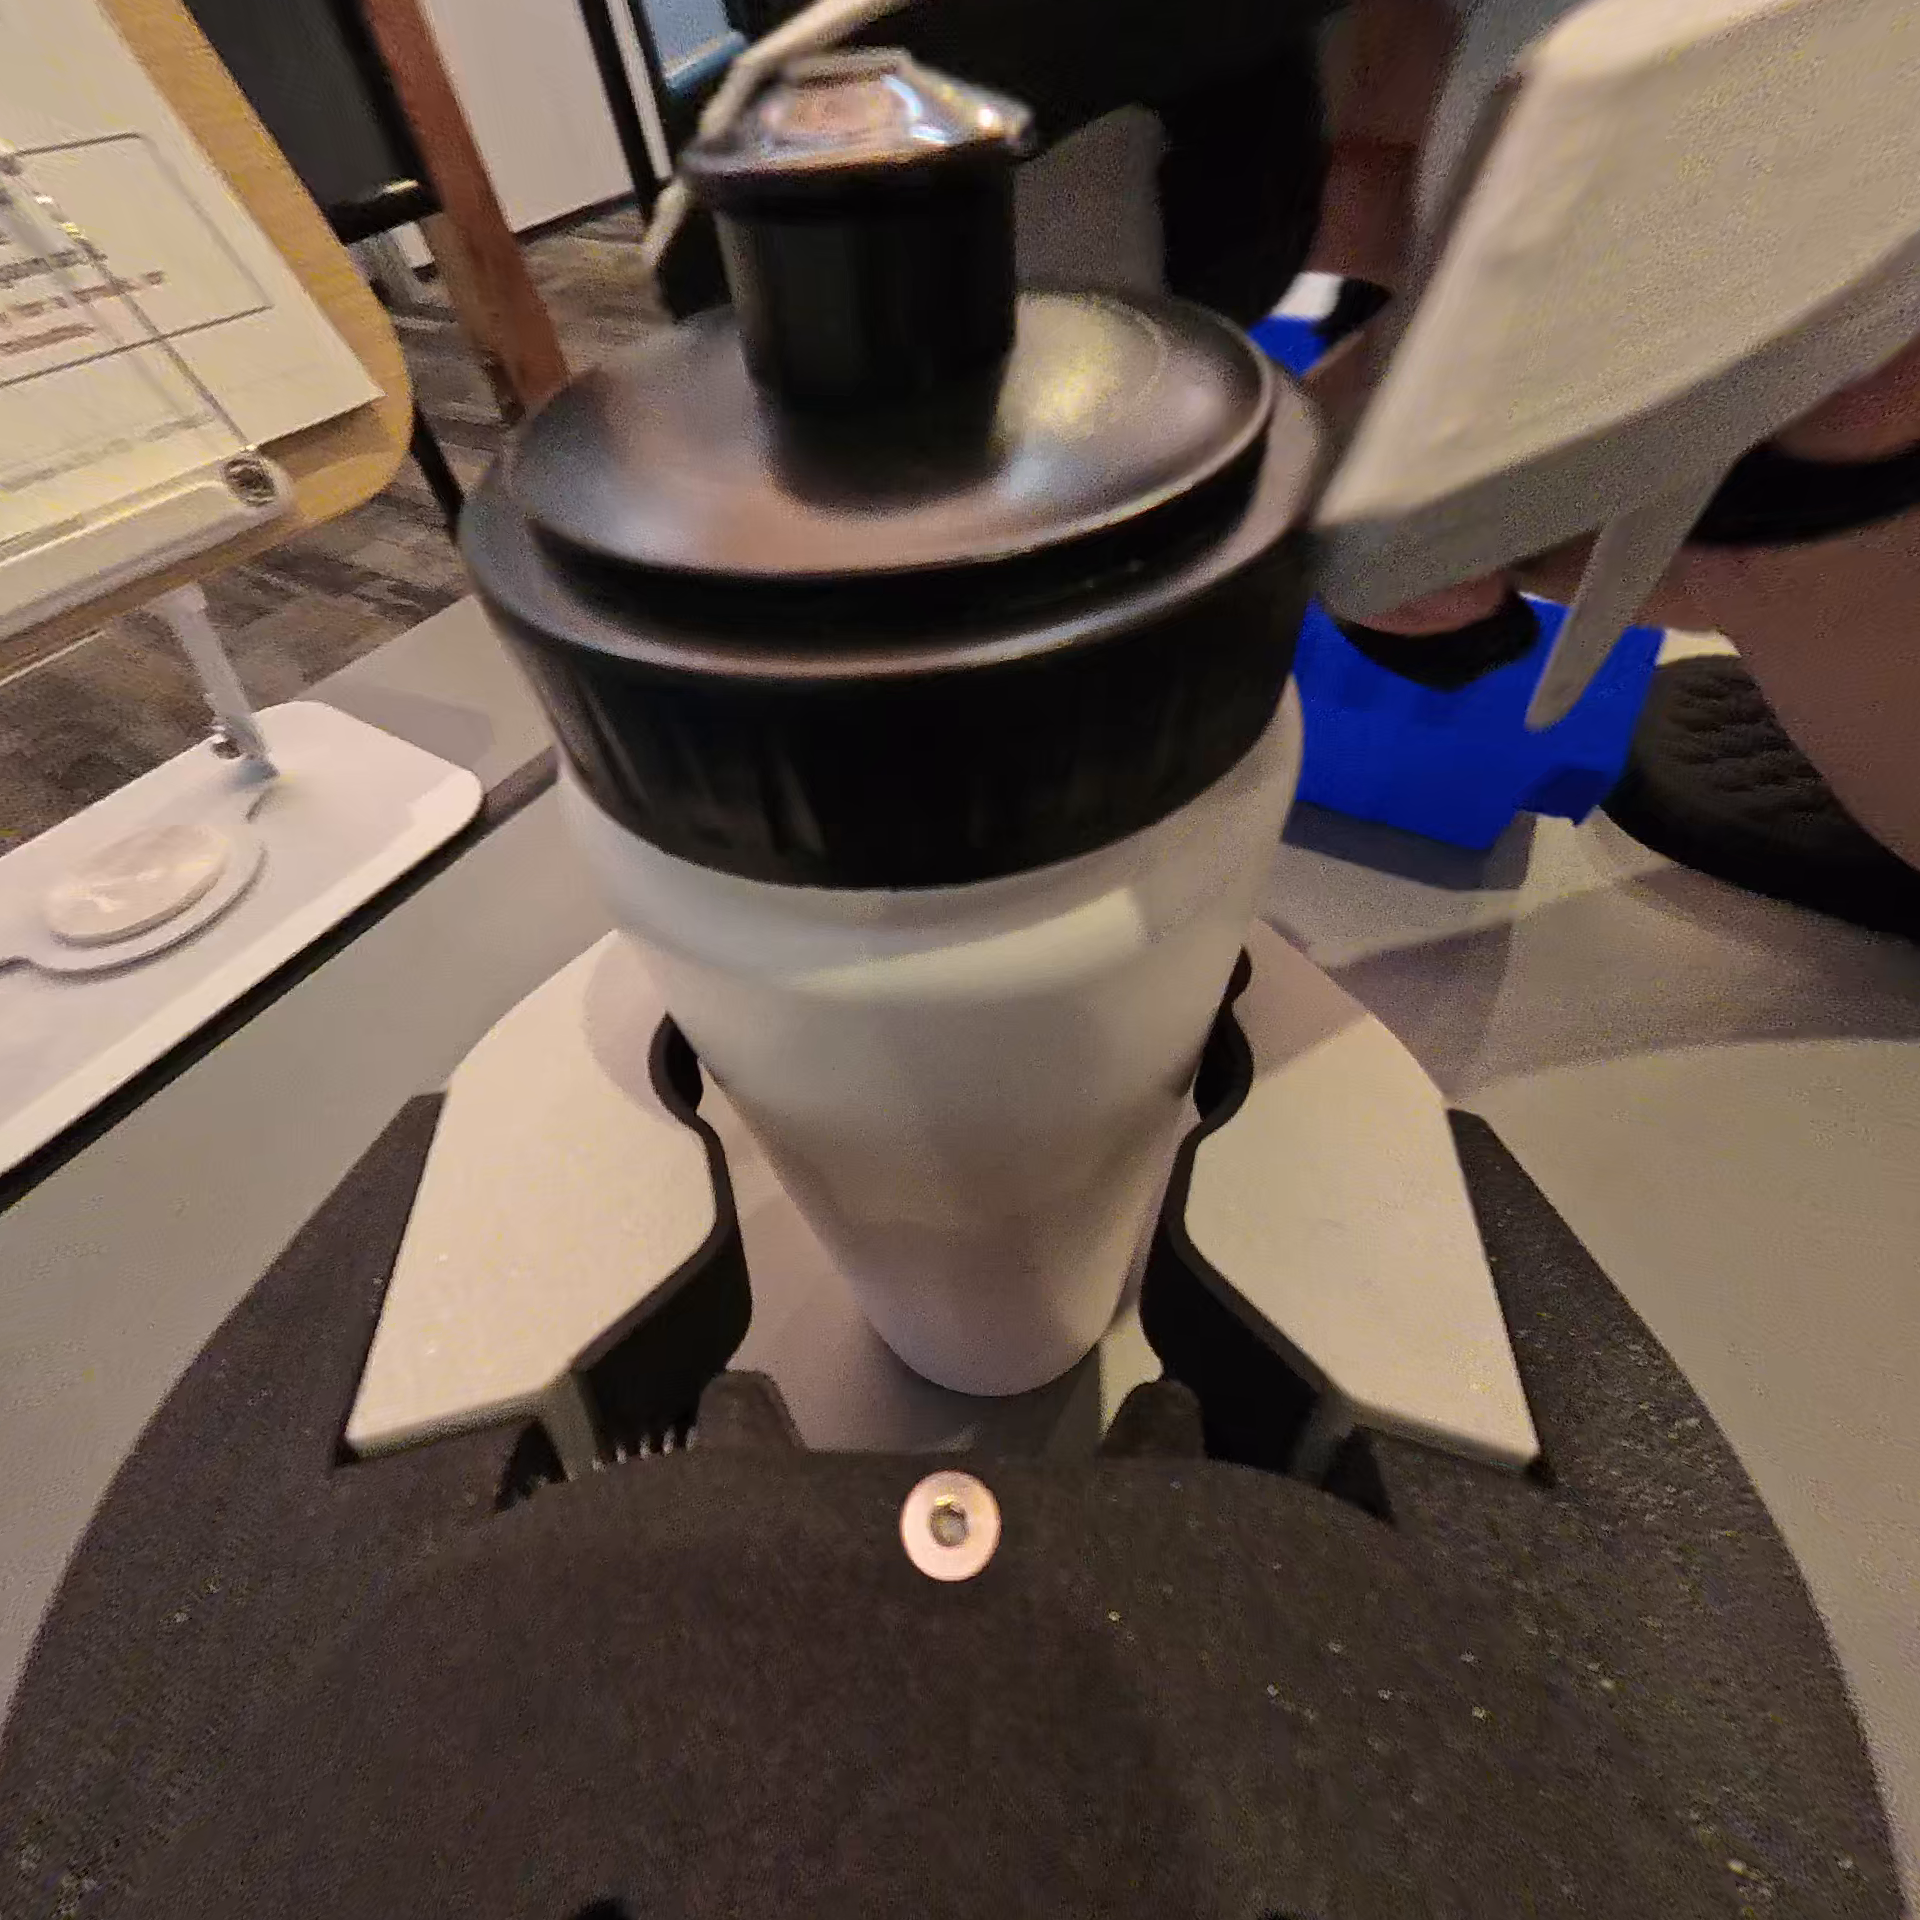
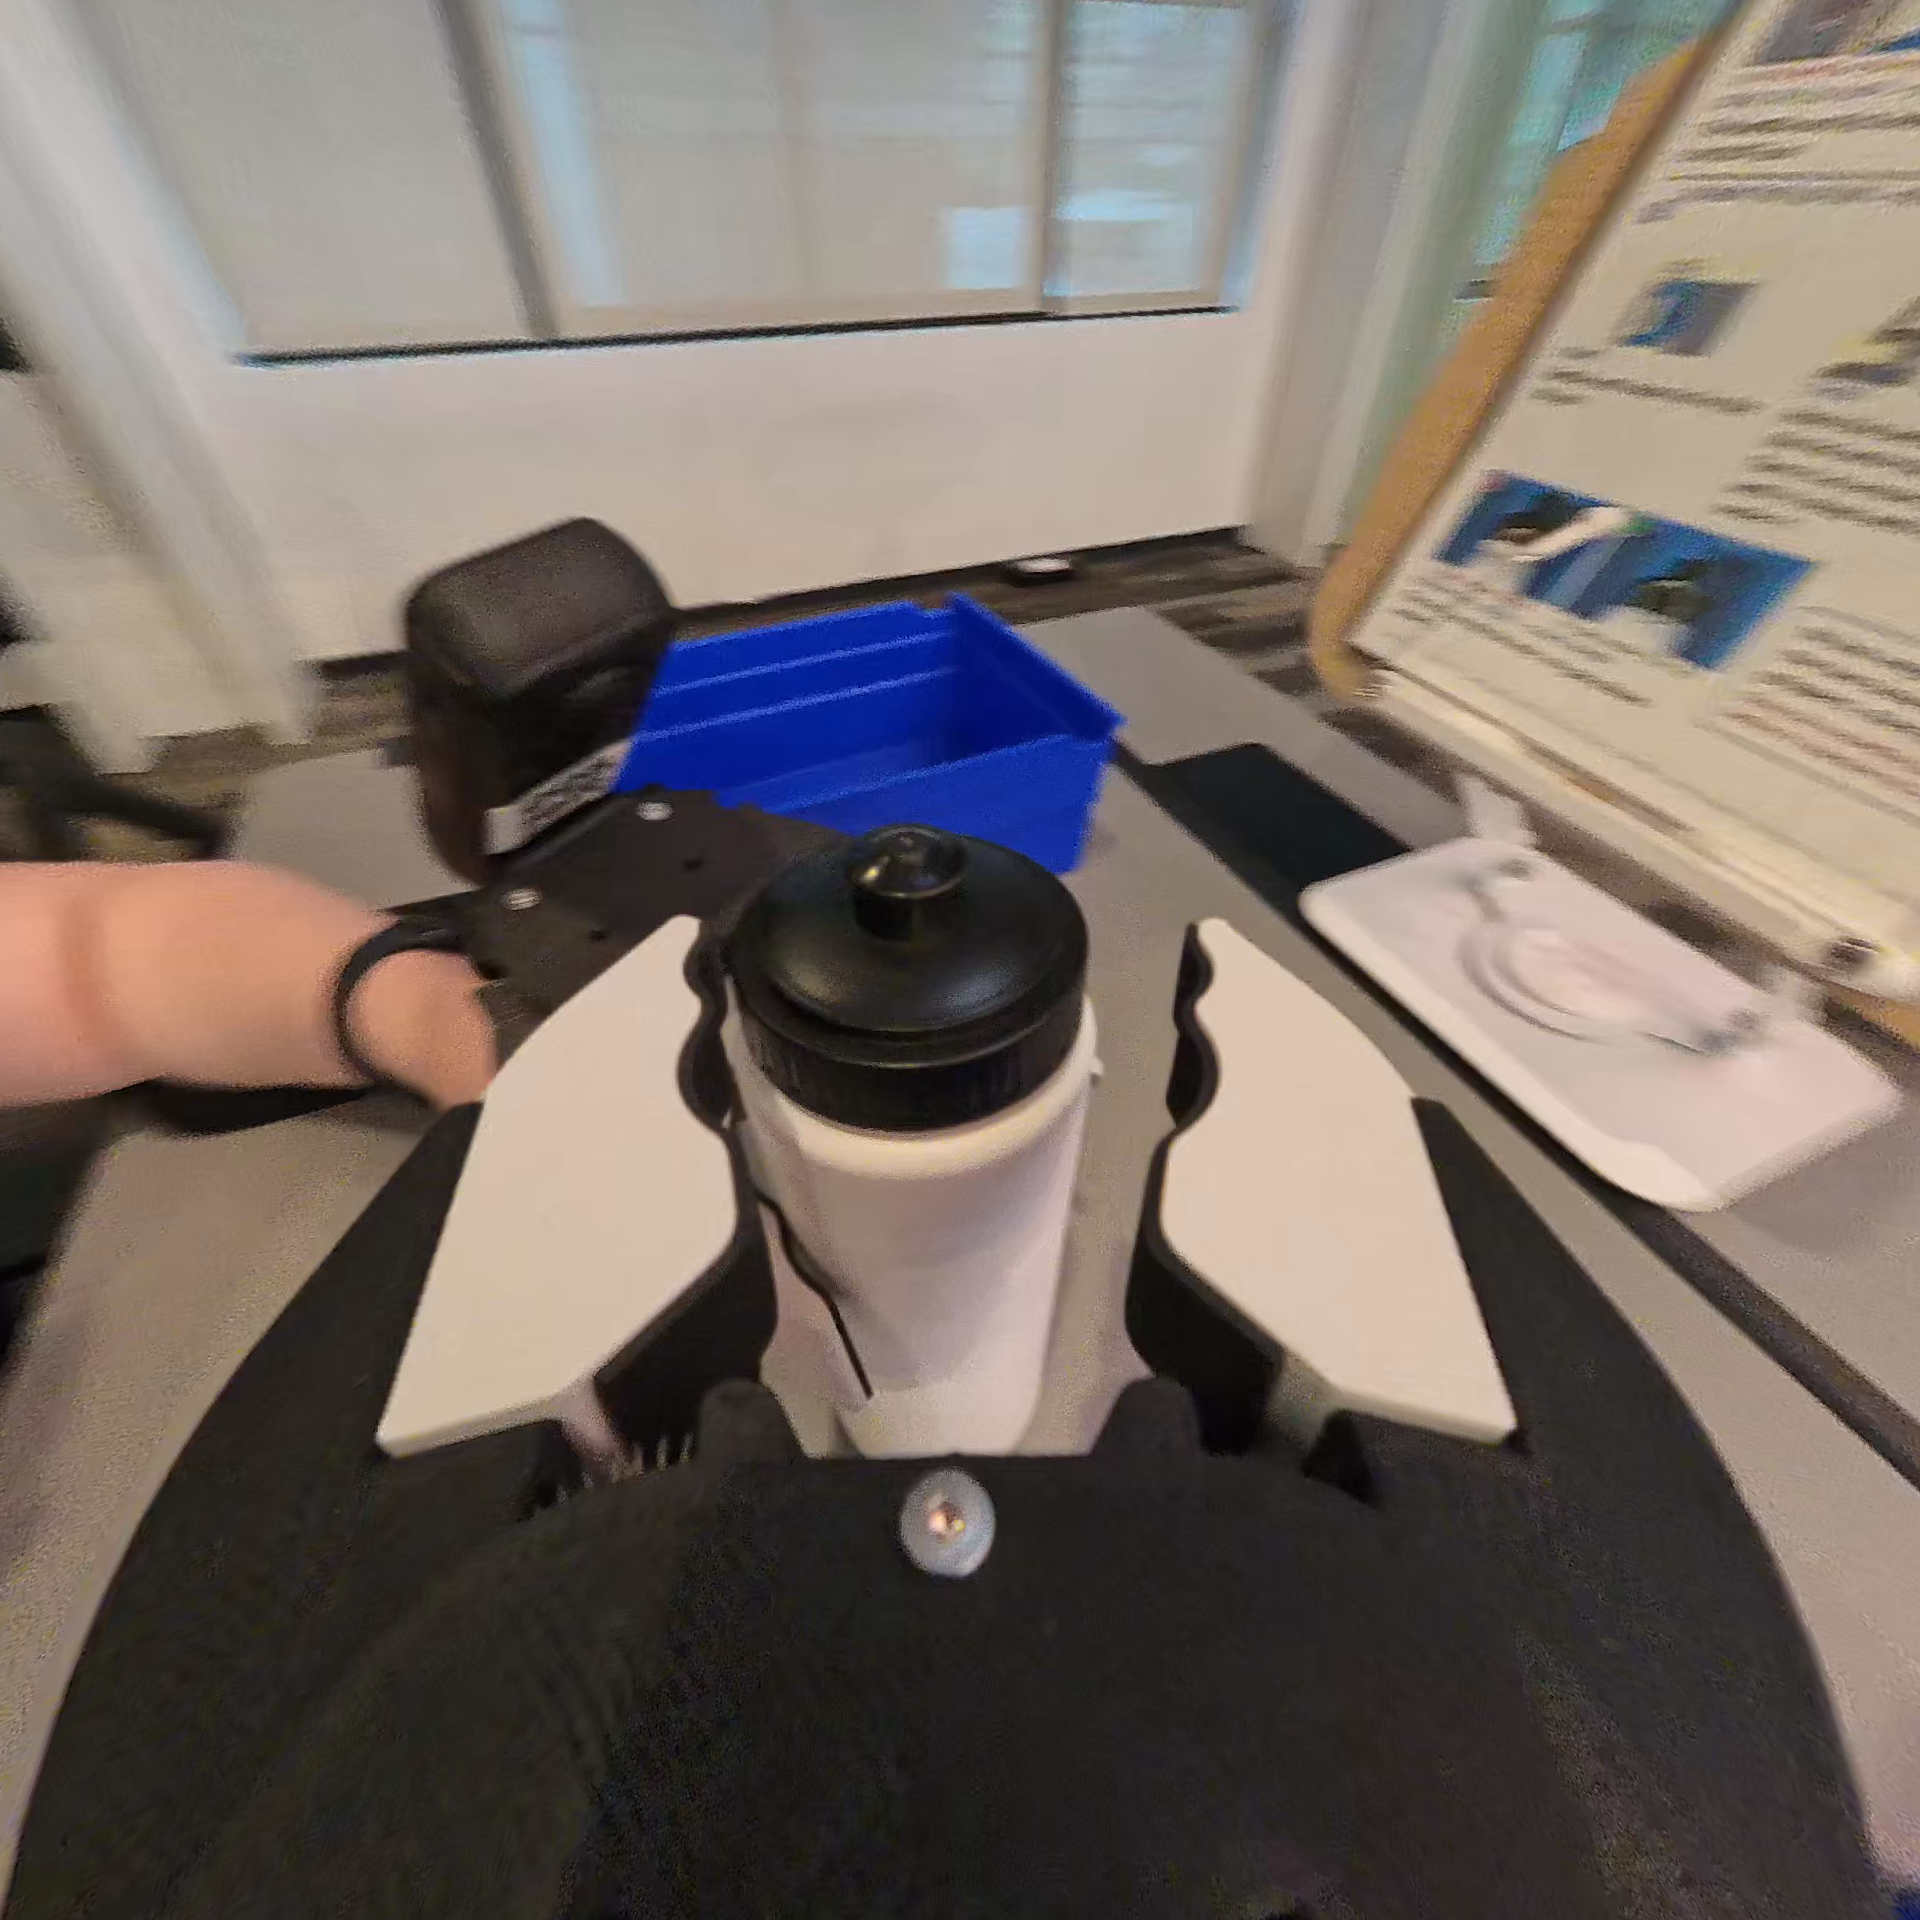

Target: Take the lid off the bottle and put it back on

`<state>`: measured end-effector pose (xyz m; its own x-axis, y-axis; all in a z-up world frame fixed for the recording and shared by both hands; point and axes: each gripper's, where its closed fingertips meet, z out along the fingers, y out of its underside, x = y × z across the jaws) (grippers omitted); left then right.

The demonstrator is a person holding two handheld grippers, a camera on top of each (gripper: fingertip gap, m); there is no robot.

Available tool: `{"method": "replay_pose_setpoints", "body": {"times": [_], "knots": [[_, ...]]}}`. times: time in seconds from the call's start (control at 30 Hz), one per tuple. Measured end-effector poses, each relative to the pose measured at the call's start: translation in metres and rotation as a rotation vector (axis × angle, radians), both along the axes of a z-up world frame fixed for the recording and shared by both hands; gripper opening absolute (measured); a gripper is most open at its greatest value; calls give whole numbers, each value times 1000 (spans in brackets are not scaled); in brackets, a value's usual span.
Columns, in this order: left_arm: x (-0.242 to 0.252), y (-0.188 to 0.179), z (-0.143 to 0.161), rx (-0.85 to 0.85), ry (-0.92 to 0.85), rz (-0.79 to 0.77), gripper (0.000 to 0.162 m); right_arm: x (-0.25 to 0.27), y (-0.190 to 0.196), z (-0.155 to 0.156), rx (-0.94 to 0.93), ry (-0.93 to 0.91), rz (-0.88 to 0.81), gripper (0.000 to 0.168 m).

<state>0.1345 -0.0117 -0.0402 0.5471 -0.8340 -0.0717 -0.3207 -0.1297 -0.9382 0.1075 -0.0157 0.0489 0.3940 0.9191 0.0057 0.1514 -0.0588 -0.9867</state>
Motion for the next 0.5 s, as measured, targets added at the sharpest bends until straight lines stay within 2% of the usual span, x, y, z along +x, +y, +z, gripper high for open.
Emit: {"method": "replay_pose_setpoints", "body": {"times": [0.1,0.17,0.2,0.33,0.5], "knots": [[-4,4,1,-4,-16,50,95,-5,0,-4,38,-26,-118,83],[-3,2,0,-2,0,41,95,-9,-4,-9,13,-42,-95,71],[-3,2,0,-6,2,40,95,-9,-5,-10,7,-54,-77,71],[3,-7,-1,1,30,-61,95,-2,-17,-12,-15,-121,151,71],[26,-45,-2,2,38,-340,95,19,-51,-12,-10,-103,532,71]]}}
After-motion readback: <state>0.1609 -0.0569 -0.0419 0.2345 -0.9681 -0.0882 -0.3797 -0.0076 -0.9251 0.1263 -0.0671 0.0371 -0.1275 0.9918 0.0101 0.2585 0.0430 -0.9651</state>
